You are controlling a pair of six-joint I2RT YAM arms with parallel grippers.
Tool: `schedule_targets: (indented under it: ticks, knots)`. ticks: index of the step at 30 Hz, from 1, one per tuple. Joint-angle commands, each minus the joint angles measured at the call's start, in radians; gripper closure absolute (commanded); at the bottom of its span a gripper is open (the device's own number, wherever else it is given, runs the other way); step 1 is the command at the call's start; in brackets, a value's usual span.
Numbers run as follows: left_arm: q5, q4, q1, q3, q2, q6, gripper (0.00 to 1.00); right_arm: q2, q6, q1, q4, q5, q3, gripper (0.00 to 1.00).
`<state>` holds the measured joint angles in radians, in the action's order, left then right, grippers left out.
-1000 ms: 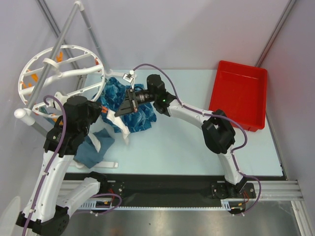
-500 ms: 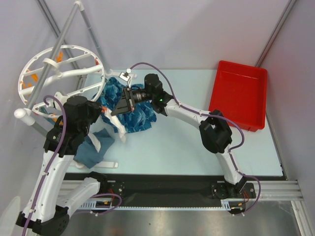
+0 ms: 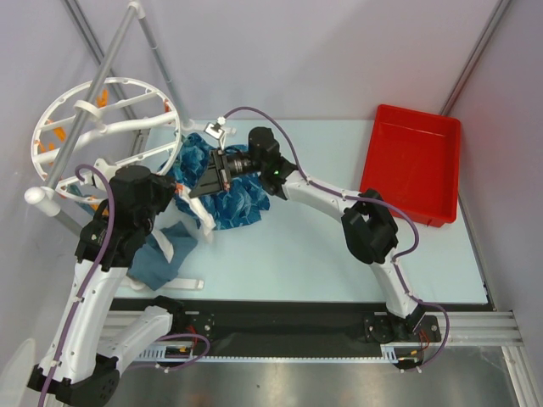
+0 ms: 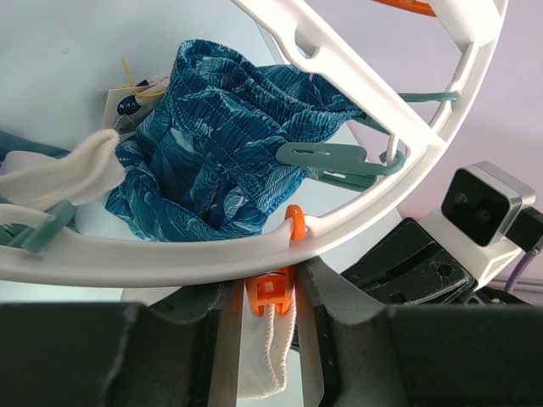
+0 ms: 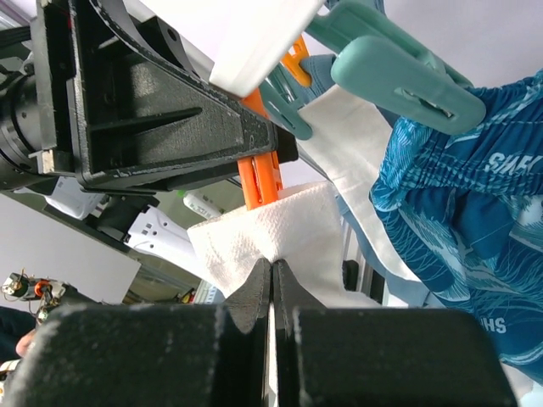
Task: Clip the socks to the hanger
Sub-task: Clamp the sock onto the hanger.
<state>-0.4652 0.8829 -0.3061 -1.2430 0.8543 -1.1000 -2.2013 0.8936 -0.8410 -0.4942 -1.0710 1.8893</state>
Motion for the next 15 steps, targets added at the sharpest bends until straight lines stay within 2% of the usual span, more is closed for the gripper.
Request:
schedule_targets:
  ticks: [1, 15]
  knots:
    - [0.028, -0.027, 0.004, 0.005, -0.012, -0.011, 1.00, 0.017, 0.031, 0.000, -0.066, 0.008, 0.057, 1.00]
    - [0.040, -0.039, 0.004, 0.016, -0.015, -0.011, 1.00, -0.040, 0.044, -0.013, -0.040, 0.003, 0.156, 1.00]
